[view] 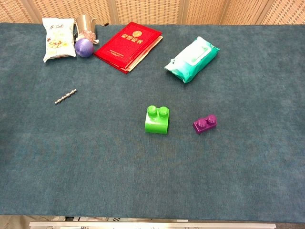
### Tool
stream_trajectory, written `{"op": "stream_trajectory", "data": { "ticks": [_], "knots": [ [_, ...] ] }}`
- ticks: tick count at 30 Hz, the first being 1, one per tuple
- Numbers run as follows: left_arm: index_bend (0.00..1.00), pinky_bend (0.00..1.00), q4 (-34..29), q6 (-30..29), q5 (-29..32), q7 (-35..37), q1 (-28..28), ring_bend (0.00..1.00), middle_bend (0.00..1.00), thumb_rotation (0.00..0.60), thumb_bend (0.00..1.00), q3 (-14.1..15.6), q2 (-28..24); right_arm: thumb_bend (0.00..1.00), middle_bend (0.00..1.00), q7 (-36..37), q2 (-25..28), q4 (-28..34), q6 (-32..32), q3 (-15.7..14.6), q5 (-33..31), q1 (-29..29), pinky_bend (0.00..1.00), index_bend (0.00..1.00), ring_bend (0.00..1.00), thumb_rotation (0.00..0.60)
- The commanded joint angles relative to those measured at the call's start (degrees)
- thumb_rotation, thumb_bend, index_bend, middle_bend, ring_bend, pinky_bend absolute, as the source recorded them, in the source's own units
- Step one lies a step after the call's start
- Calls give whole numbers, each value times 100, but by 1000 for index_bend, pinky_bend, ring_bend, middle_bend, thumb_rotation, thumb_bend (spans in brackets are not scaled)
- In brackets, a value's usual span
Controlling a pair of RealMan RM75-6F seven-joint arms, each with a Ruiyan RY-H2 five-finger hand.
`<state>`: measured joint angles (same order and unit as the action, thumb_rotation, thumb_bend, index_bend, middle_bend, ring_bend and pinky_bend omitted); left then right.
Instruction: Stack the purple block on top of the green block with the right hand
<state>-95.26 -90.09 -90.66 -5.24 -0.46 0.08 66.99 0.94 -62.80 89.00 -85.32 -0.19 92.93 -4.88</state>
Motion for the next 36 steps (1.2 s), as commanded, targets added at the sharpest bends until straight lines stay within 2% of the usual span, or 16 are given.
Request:
{"op": "stream_trajectory", "data": {
  "ticks": [1,11,13,15,18,21,29,36],
  "knots": [
    [240,89,-1,3,1,1,-3,194,235,600,292,-2,3,126,368,-6,4,10,1,3,7,-6,387,427,289,600],
    [240,89,22,-45,-20,30,47,194,235,600,292,41,16,126,389,-285,93,270,282,83,81,-262,393,427,309,600],
    [240,89,26,-54,-22,47,54,194,235,600,292,43,10,125,442,-453,110,410,466,99,85,-381,447,427,370,600],
    [240,89,40,-65,-25,66,61,194,235,600,292,44,12,126,518,-623,107,513,611,131,92,-493,592,427,489,600],
    [241,89,56,-90,-28,94,83,194,235,600,292,54,8,125,621,-883,73,623,824,185,130,-680,735,428,618,600],
    [241,89,70,-104,-11,117,106,194,235,600,292,62,0,123,688,-1122,3,697,1053,243,117,-866,811,428,687,600],
    [242,89,83,-179,-40,193,165,194,235,600,291,86,-16,120,799,-1785,-353,869,1957,288,-74,-1417,932,429,821,600],
    [242,89,130,-255,-34,272,235,194,235,600,292,101,-36,119,838,-2229,-779,880,2490,299,-333,-1756,974,445,869,600]
  ]
}}
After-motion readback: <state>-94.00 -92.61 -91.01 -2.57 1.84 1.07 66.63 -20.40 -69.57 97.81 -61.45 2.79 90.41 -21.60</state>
